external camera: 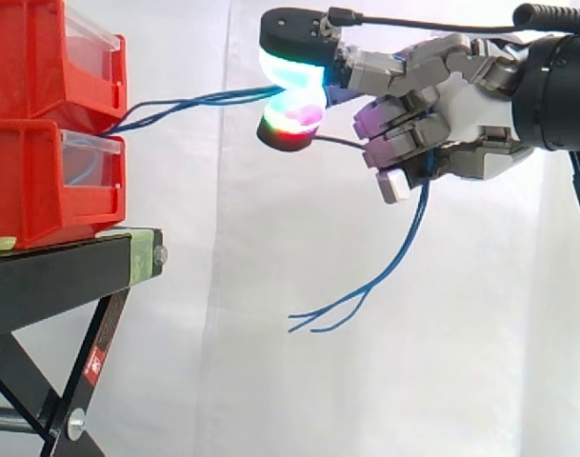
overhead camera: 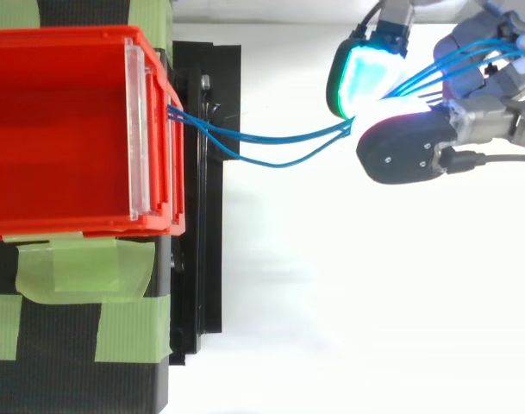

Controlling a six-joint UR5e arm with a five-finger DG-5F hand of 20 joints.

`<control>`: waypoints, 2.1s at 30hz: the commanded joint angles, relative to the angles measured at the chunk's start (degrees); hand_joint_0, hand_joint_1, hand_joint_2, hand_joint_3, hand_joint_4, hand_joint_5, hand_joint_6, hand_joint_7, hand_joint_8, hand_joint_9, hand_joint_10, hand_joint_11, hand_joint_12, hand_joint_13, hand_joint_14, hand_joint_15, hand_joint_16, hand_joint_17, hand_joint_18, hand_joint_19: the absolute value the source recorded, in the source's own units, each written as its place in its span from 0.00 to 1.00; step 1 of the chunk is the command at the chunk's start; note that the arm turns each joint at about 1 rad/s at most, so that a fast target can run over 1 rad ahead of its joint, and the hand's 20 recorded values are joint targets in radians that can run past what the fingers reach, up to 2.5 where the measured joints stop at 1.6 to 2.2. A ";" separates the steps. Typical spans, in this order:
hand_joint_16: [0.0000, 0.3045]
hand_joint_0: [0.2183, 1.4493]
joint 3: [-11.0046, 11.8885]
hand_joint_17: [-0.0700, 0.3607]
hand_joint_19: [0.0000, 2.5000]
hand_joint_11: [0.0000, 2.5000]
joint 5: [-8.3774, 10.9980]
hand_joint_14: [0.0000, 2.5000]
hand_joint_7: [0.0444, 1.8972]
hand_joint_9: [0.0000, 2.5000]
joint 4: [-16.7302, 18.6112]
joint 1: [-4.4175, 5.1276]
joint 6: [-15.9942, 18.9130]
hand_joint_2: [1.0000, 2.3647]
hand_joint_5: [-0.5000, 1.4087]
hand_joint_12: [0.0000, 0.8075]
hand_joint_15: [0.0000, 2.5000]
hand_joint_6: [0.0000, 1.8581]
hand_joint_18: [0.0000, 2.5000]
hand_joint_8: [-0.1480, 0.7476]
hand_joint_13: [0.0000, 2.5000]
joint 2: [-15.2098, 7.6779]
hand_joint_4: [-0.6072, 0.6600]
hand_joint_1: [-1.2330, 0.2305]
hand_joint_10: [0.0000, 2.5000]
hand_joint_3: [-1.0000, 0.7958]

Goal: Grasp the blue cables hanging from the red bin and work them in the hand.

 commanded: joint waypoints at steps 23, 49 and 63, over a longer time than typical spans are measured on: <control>0.69 0.62 1.64 0.53 0.31 1.00 5.77 1.00 0.54 0.68 3.43 1.85 0.60 0.01 0.17 0.87 0.86 0.47 1.00 0.81 0.84 -0.18 0.60 0.38 1.00 0.11; 0.69 0.63 2.44 0.53 0.31 1.00 4.45 1.00 0.54 0.68 0.96 2.29 2.01 0.02 0.19 0.87 0.86 0.48 1.00 0.81 0.84 -2.46 0.61 0.39 1.00 0.27; 0.69 0.56 2.44 0.53 0.31 1.00 5.07 1.00 0.56 0.68 2.11 3.43 9.57 0.01 0.21 0.87 0.86 0.44 1.00 0.81 0.84 -2.46 0.62 0.39 1.00 0.13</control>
